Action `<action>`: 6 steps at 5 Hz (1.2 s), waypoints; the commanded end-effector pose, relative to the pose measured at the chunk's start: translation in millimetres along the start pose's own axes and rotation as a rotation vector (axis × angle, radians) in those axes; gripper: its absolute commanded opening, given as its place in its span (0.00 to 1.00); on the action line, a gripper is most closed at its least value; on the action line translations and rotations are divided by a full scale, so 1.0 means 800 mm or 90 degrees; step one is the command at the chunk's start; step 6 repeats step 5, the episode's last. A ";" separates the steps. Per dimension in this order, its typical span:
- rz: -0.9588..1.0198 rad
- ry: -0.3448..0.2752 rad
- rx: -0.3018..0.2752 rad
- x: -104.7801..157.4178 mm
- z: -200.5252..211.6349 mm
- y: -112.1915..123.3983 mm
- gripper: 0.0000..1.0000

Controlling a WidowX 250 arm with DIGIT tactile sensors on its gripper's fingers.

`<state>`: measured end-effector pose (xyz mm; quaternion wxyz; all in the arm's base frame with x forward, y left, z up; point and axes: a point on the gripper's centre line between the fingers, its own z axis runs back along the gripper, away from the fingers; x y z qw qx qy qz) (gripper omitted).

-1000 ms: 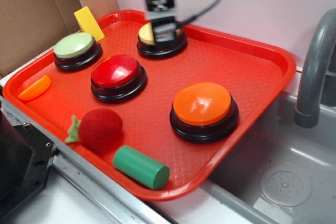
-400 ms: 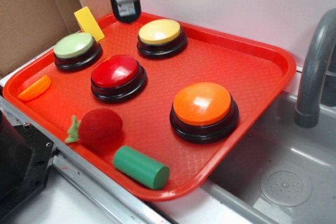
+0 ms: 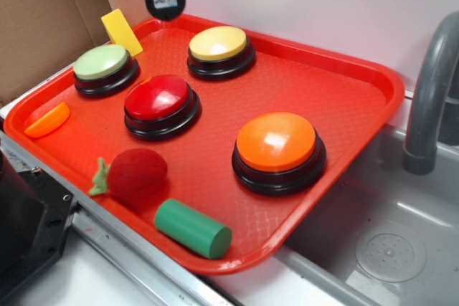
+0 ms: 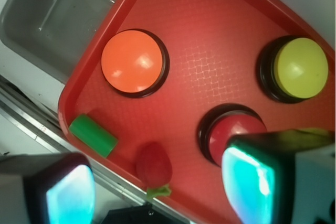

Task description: Push the orange button.

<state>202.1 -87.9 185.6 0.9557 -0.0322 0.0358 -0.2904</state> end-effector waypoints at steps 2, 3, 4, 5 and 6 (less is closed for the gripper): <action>0.010 -0.046 0.007 -0.011 0.041 -0.020 1.00; 0.013 -0.038 0.005 -0.012 0.042 -0.021 1.00; 0.017 -0.046 0.001 -0.015 0.042 -0.021 1.00; 0.017 -0.023 -0.007 -0.013 0.036 -0.017 1.00; 0.017 -0.023 -0.007 -0.013 0.036 -0.017 1.00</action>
